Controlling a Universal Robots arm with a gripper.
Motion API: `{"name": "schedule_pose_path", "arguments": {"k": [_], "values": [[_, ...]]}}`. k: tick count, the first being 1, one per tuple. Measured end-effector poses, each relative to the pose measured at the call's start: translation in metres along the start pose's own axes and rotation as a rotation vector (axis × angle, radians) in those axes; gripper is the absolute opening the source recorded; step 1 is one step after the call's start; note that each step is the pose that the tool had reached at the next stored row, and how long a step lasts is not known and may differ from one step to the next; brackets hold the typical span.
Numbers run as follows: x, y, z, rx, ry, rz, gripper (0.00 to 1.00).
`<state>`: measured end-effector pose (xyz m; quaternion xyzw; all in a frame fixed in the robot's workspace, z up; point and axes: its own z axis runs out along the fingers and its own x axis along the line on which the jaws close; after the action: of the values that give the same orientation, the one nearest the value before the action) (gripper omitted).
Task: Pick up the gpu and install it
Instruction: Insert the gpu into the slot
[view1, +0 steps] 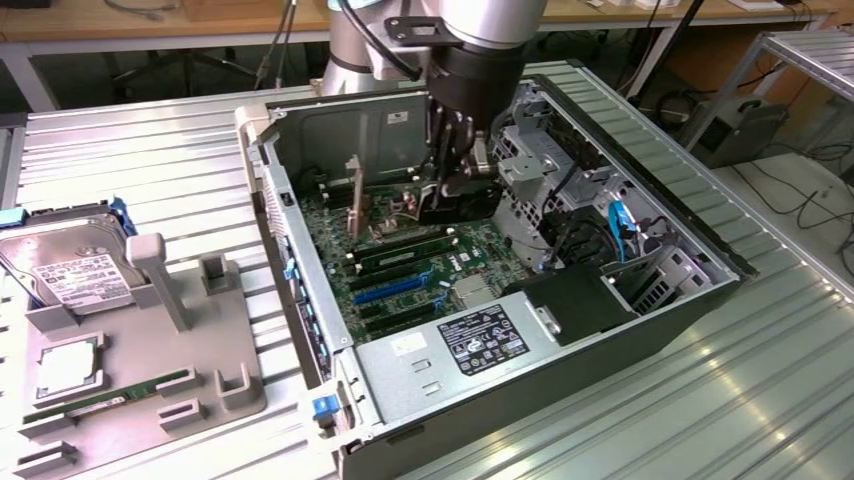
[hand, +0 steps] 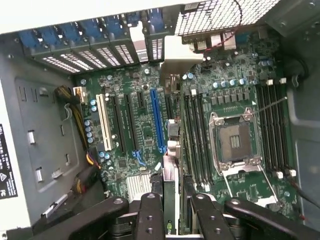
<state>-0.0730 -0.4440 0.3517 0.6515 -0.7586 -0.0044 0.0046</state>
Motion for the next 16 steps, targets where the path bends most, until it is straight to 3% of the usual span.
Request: {"name": "schedule_pose_path", "arguments": {"k": [2,8,12,16], "values": [[0.001,0.0061,0.0044,0.0012,-0.0001,-0.004,0.26],[0.002,0.0070,0.0127,0.0020,0.0007,-0.084,0.26],[0.004,0.0195,0.0190,0.0040,0.0005,-0.089,0.26],[0.008,0.0220,0.0245,0.0046,0.0001,-0.106,0.26]]}}
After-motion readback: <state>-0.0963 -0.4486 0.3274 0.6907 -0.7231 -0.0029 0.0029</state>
